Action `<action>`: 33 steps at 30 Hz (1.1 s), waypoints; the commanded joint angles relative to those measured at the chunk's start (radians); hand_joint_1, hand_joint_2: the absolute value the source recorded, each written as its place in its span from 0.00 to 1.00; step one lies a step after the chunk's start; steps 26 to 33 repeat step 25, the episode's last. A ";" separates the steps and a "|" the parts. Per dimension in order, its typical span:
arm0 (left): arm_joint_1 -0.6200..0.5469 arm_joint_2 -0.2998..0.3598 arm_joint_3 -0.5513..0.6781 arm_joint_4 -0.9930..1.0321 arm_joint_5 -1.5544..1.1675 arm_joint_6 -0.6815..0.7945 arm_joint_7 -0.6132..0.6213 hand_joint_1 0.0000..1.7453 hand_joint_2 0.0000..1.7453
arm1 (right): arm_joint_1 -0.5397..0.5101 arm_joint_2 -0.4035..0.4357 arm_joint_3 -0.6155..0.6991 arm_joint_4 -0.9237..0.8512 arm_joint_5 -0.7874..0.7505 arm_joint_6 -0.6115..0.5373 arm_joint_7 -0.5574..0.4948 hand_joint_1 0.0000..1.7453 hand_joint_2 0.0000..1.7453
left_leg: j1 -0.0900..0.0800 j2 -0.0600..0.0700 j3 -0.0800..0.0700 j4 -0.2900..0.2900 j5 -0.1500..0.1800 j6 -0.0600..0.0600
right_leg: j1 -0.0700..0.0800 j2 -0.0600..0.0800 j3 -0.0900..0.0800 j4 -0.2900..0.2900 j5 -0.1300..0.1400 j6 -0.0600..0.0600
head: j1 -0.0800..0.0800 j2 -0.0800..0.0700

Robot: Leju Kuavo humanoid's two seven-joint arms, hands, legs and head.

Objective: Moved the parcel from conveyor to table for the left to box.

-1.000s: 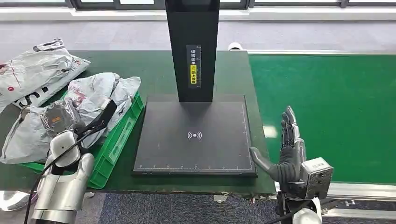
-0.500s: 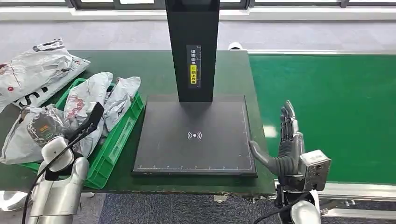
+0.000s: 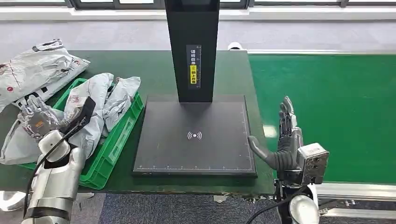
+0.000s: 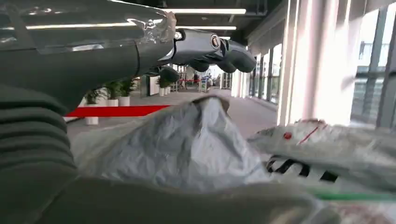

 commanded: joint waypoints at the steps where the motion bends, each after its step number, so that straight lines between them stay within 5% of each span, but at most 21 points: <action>1: -0.063 -0.054 0.077 0.050 -0.048 0.045 -0.018 0.00 0.00 | -0.010 0.019 -0.067 0.039 0.000 -0.001 0.003 0.00 1.00 | 0.001 -0.003 0.003 -0.002 0.000 0.000 | 0.001 -0.003 0.005 -0.002 -0.001 0.000 | 0.000 0.000; 3: -0.062 -0.093 0.110 0.003 -0.024 0.182 -0.112 0.00 0.00 | -0.005 0.019 -0.067 0.036 0.000 -0.008 0.002 0.00 1.00 | 0.001 -0.002 0.003 -0.002 0.000 0.000 | 0.001 -0.003 0.005 -0.003 -0.001 0.000 | 0.000 0.000; 5: -0.057 -0.203 0.127 -0.155 0.428 0.386 -0.539 0.00 0.00 | 0.026 0.010 -0.058 0.019 -0.011 -0.036 -0.014 0.00 1.00 | 0.002 -0.004 0.002 -0.001 0.000 0.000 | 0.002 -0.004 0.004 -0.002 -0.001 0.000 | 0.000 0.000; 7: -0.033 -0.241 0.067 -0.273 0.703 0.354 -0.724 0.00 0.00 | 0.041 0.001 -0.053 0.018 -0.019 -0.049 -0.029 0.00 1.00 | 0.002 -0.008 -0.001 0.001 0.000 0.001 | 0.002 -0.008 0.003 -0.002 -0.002 0.000 | 0.000 0.000; 8: 0.005 -0.272 -0.023 -0.397 1.008 0.211 -0.848 0.00 1.00 | 0.055 -0.011 -0.052 0.022 -0.027 -0.057 -0.043 0.00 1.00 | 0.002 -0.008 -0.003 0.002 0.000 0.001 | 0.002 -0.008 0.001 -0.001 -0.002 0.000 | 0.000 0.000; 14: 0.099 -0.267 -0.205 -0.511 1.108 0.155 -0.923 0.00 1.00 | 0.081 -0.005 -0.060 0.015 -0.026 -0.049 -0.055 0.00 1.00 | 0.000 -0.006 0.004 -0.002 -0.002 0.002 | 0.000 -0.006 0.007 -0.004 -0.002 0.001 | 0.000 0.000; 23: 0.101 -0.260 -0.205 -0.522 1.173 0.134 -0.940 0.00 1.00 | 0.075 -0.001 -0.065 0.014 -0.021 -0.047 -0.052 0.00 1.00 | 0.000 -0.004 0.000 0.000 -0.002 0.002 | 0.000 -0.004 0.002 -0.002 -0.001 0.000 | 0.000 0.000; 25: 0.119 -0.259 -0.241 -0.525 1.309 -0.036 -0.966 0.00 1.00 | 0.066 0.015 -0.089 0.011 -0.004 -0.033 -0.044 0.00 1.00 | 0.000 -0.004 0.002 0.000 -0.003 0.001 | 0.001 -0.004 0.003 -0.003 -0.001 0.000 | 0.000 0.000; 33: 0.119 -0.259 -0.241 -0.525 1.309 -0.036 -0.966 0.00 1.00 | 0.066 0.015 -0.089 0.011 -0.004 -0.033 -0.044 0.00 1.00 | 0.000 -0.004 0.002 0.000 -0.003 0.001 | 0.001 -0.004 0.003 -0.003 -0.001 0.000 | 0.000 0.000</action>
